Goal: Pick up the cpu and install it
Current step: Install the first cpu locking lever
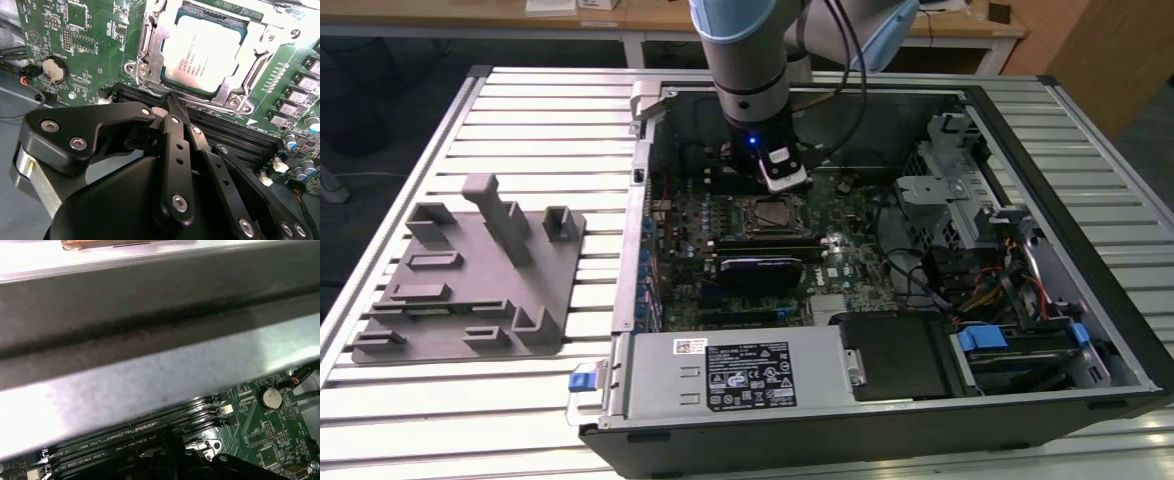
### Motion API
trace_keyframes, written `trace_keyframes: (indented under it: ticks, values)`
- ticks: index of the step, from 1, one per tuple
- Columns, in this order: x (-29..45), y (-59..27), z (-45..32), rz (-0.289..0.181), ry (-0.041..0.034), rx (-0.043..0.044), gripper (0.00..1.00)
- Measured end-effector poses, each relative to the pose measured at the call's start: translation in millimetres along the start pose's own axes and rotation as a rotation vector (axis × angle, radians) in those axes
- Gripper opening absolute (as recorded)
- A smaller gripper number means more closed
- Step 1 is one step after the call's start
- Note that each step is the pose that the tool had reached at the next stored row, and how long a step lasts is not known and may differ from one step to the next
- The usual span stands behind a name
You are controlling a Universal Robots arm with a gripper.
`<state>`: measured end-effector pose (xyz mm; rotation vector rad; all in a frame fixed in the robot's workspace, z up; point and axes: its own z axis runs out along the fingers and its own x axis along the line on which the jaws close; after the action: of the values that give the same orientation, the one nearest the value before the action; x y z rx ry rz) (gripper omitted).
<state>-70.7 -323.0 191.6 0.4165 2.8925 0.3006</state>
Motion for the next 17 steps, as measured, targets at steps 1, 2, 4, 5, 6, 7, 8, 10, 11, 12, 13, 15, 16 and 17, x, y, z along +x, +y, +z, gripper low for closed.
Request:
trace_keyframes:
  ticks: [1, 2, 4, 5, 6, 7, 8, 10, 11, 12, 13, 15, 16, 17]
  values:
    - [0.0, -0.2, 0.1, 0.000, 0.0000, 0.0000, 0.11]
    - [-0.1, -0.3, 0.1, 0.000, 0.0000, 0.0000, 0.11]
    - [-0.2, -0.6, 0.1, 0.000, 0.0000, -0.0001, 0.11]
    - [-0.2, -0.8, 0.2, 0.000, 0.0000, -0.0001, 0.11]
    - [-0.2, -1.0, 0.2, 0.000, 0.0000, 0.0000, 0.11]
    - [-0.3, -1.2, 0.2, 0.000, 0.0000, -0.0001, 0.11]
    - [-0.3, -1.3, 0.3, 0.000, 0.0000, -0.0001, 0.11]
    - [-0.4, -1.7, 0.4, 0.000, 0.0000, -0.0001, 0.11]
    - [-0.4, -1.8, 0.4, 0.000, 0.0000, 0.0000, 0.11]
    - [-0.4, -2.0, 0.5, 0.000, 0.0000, 0.0000, 0.11]
    - [-0.5, -2.1, 0.5, 0.000, 0.0000, 0.0000, 0.11]
    - [-0.5, -2.3, 0.7, 0.000, 0.0000, 0.0000, 0.11]
    - [-0.6, -2.4, 0.8, 0.000, 0.0000, 0.0000, 0.11]
    - [-0.6, -2.5, 0.8, 0.000, 0.0000, 0.0000, 0.11]
